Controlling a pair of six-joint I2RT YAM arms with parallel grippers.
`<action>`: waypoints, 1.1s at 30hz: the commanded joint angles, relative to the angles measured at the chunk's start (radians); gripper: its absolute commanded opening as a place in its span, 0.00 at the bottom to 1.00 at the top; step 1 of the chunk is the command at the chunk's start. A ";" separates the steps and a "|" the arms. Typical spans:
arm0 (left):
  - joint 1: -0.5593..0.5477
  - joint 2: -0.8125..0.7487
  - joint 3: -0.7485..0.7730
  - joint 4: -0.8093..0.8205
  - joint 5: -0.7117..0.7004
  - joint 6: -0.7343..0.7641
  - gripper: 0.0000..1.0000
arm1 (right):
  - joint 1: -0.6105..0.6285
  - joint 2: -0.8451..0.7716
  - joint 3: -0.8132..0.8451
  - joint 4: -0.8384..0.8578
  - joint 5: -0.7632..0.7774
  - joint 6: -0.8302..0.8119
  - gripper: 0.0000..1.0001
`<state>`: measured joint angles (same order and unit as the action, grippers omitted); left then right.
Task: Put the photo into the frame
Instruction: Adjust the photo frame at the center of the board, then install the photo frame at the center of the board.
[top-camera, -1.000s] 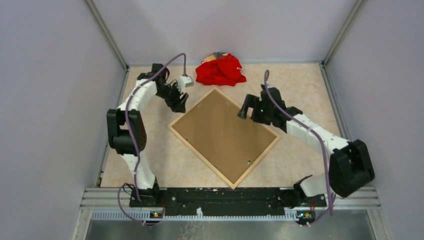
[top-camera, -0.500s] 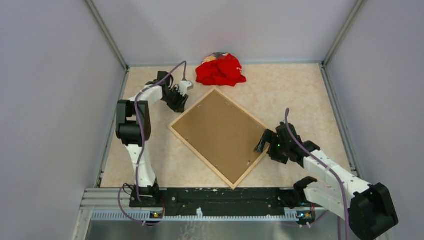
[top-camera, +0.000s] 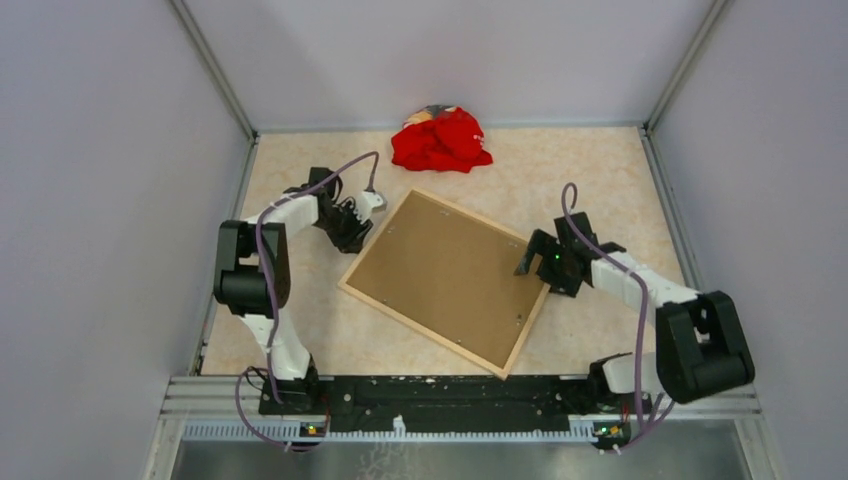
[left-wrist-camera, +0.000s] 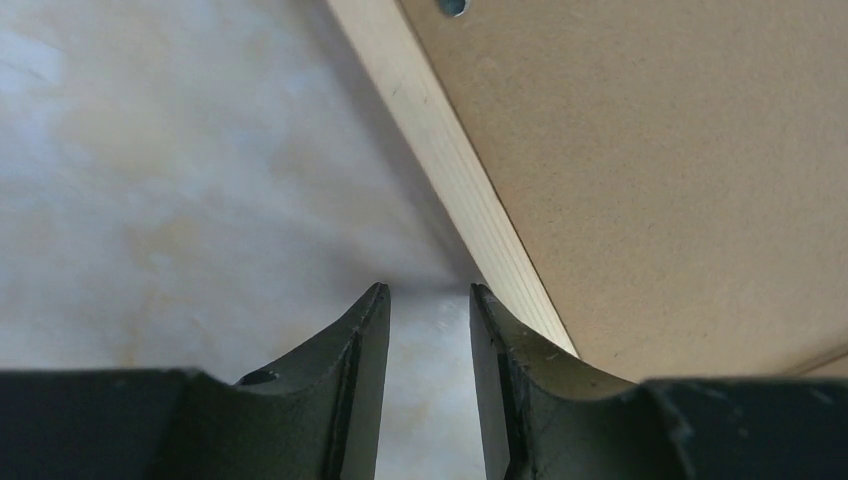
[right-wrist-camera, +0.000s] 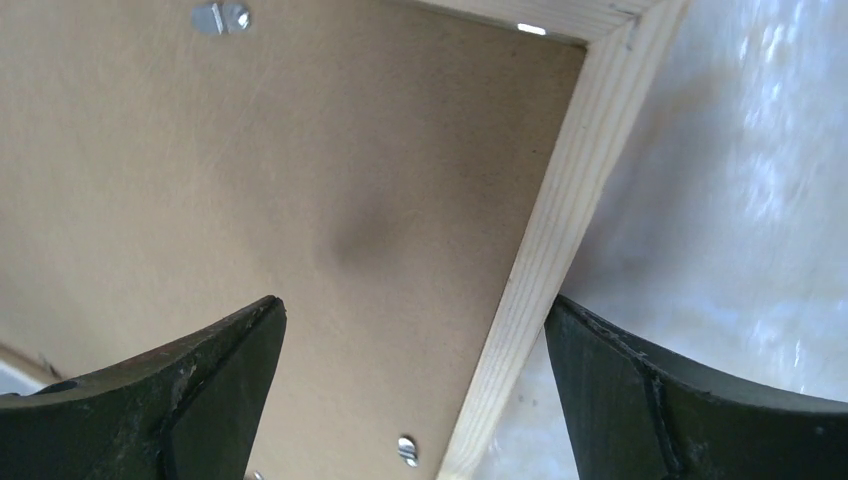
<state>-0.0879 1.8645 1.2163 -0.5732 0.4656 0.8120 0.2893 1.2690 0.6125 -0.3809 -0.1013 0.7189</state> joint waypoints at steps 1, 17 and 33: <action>-0.042 -0.087 -0.087 -0.190 0.133 0.110 0.43 | -0.012 0.133 0.166 0.142 -0.068 -0.053 0.99; -0.044 -0.176 -0.133 -0.331 0.172 0.150 0.47 | -0.055 0.372 0.506 0.077 -0.029 -0.133 0.99; 0.061 0.027 0.047 -0.318 0.315 -0.024 0.41 | 0.250 0.220 0.411 0.293 -0.044 -0.054 0.86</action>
<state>-0.0273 1.8435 1.2461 -0.9310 0.7269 0.8410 0.3946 1.4757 1.0576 -0.2409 -0.0875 0.6304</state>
